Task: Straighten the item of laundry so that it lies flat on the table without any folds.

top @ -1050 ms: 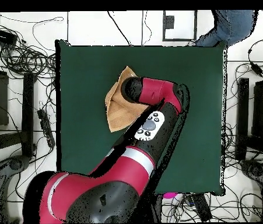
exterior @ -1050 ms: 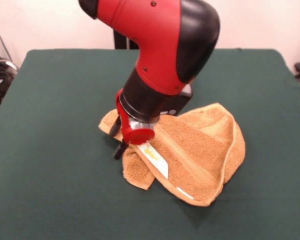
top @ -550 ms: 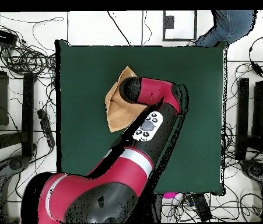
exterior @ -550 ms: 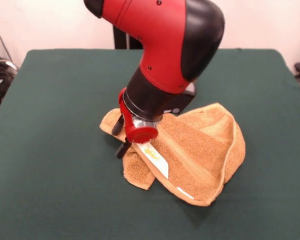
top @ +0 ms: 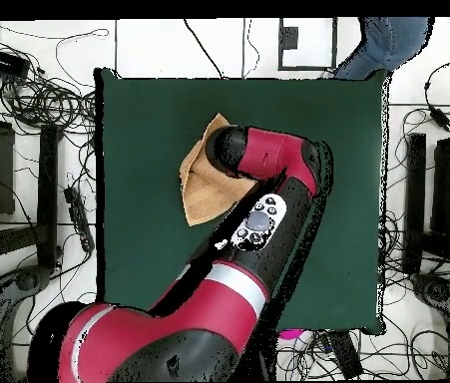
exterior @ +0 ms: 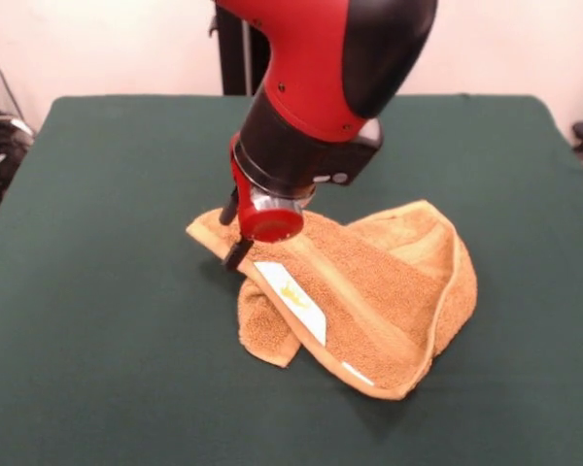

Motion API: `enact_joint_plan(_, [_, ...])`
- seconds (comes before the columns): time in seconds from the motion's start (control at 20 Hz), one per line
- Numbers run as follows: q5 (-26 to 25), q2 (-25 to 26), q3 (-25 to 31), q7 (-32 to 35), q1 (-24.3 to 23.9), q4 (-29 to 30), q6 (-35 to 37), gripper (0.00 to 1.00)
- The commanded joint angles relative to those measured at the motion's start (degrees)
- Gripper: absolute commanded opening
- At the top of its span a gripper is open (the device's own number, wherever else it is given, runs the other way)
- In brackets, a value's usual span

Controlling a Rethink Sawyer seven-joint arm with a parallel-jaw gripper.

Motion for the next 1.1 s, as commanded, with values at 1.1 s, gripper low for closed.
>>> enact_joint_plan(1.1, [-2.84,-3.58,18.07,-7.70,-6.25,12.63,4.37,1.00])
